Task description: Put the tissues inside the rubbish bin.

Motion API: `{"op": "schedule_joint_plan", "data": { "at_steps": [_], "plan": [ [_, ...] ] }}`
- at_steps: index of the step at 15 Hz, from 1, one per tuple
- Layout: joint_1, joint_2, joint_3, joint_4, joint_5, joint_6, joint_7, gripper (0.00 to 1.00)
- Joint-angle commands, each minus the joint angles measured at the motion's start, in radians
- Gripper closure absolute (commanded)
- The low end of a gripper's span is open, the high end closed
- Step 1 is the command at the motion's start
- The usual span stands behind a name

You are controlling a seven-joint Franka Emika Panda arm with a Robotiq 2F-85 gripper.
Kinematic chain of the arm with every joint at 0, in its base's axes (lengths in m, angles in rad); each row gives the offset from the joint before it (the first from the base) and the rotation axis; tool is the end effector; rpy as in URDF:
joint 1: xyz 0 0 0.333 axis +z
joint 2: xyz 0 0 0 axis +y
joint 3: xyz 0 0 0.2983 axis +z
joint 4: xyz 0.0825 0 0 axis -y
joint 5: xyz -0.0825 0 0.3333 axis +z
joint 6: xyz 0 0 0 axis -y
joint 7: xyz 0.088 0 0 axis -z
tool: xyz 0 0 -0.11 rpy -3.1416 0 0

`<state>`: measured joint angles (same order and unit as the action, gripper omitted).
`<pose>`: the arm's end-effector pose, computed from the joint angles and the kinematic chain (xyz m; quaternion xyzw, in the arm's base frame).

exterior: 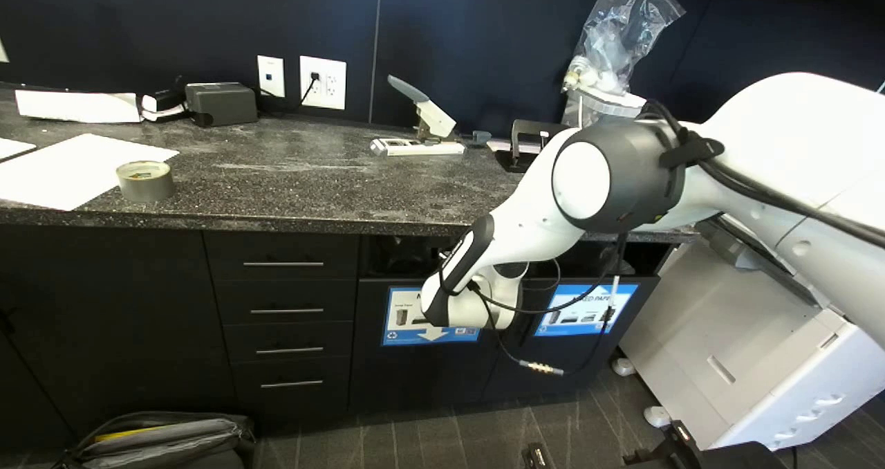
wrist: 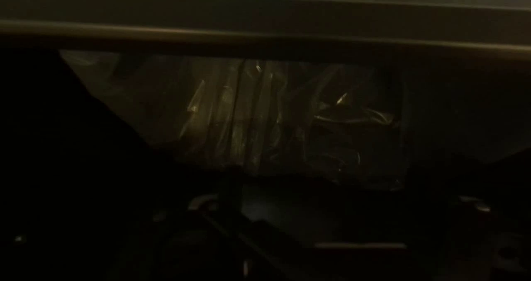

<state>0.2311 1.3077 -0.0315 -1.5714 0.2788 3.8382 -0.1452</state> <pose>0.6064 0.0893 0.0393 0.8867 0.0341 0.4603 0.0254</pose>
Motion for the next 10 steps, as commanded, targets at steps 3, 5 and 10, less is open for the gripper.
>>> {"op": "schedule_joint_plan", "data": {
  "at_steps": [3, 5, 10],
  "plan": [
    [-0.02, -0.299, -0.041, -0.333, -0.094, -0.256, -0.023, 0.0],
    [-0.078, -0.396, -0.013, -0.407, -0.204, -0.368, -0.015, 0.0],
    [-0.268, -0.661, 0.112, -0.55, -0.403, -0.75, -0.05, 0.0]
  ]
}}
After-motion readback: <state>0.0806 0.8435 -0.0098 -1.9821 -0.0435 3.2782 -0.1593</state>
